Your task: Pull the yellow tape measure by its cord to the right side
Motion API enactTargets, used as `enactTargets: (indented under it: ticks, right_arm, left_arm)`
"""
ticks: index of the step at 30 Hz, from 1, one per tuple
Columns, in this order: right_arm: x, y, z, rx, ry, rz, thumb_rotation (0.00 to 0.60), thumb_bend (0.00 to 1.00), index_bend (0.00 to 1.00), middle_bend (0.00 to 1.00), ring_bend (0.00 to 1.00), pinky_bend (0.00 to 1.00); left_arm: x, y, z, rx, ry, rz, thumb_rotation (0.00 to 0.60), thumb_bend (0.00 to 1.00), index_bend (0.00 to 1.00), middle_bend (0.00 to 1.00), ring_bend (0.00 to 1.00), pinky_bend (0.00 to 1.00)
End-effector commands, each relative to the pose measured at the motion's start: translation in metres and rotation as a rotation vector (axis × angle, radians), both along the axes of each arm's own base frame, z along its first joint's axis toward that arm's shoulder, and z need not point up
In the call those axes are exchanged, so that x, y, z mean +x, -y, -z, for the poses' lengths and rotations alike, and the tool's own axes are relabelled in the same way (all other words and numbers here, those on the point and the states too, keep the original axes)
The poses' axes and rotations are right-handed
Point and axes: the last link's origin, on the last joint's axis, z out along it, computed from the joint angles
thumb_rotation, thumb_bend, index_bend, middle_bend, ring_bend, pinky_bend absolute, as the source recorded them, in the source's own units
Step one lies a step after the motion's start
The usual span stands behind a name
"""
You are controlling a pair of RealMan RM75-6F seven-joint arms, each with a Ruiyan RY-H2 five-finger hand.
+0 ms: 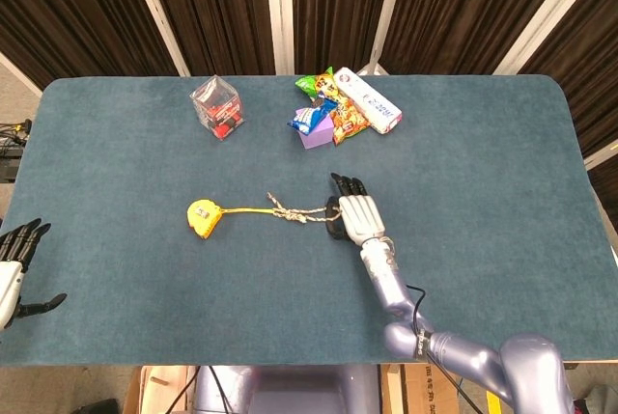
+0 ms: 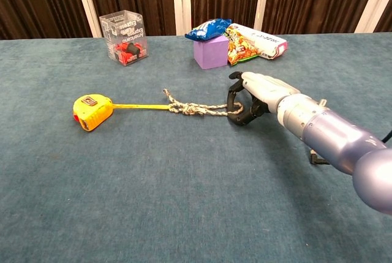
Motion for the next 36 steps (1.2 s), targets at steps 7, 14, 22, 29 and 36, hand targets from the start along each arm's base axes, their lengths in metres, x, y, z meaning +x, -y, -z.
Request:
enactTargets:
  ticks: [7, 14, 22, 29, 36]
  right_arm:
    - [0.004, 0.000, -0.010, -0.019, 0.028, -0.002, 0.600, 0.45, 0.60, 0.08, 0.00, 0.00]
    - [0.005, 0.000, -0.028, -0.043, 0.067, 0.015, 0.600, 0.45, 0.60, 0.08, 0.00, 0.00]
    - [-0.006, -0.007, -0.066, -0.092, 0.058, 0.026, 0.600, 0.45, 0.60, 0.08, 0.00, 0.00]
    - [-0.020, -0.019, -0.099, -0.138, 0.037, 0.030, 0.600, 0.45, 0.60, 0.08, 0.00, 0.00]
    - [-0.041, -0.021, -0.139, -0.212, -0.006, 0.046, 0.600, 0.45, 0.61, 0.08, 0.00, 0.00]
  left_arm:
    - [0.000, 0.000, 0.000, 0.006, 0.000, 0.001, 0.600, 0.00, 0.00, 0.00, 0.00, 0.00]
    - [0.001, 0.000, 0.000, 0.007, -0.004, 0.009, 0.600, 0.00, 0.00, 0.00, 0.00, 0.00]
    - [0.002, 0.002, -0.001, 0.013, -0.016, 0.019, 0.600, 0.00, 0.00, 0.00, 0.00, 0.00]
    - [0.003, 0.004, -0.002, 0.022, -0.025, 0.030, 0.600, 0.00, 0.00, 0.00, 0.00, 0.00]
    - [0.005, 0.006, -0.003, 0.030, -0.032, 0.043, 0.600, 0.00, 0.00, 0.00, 0.00, 0.00]
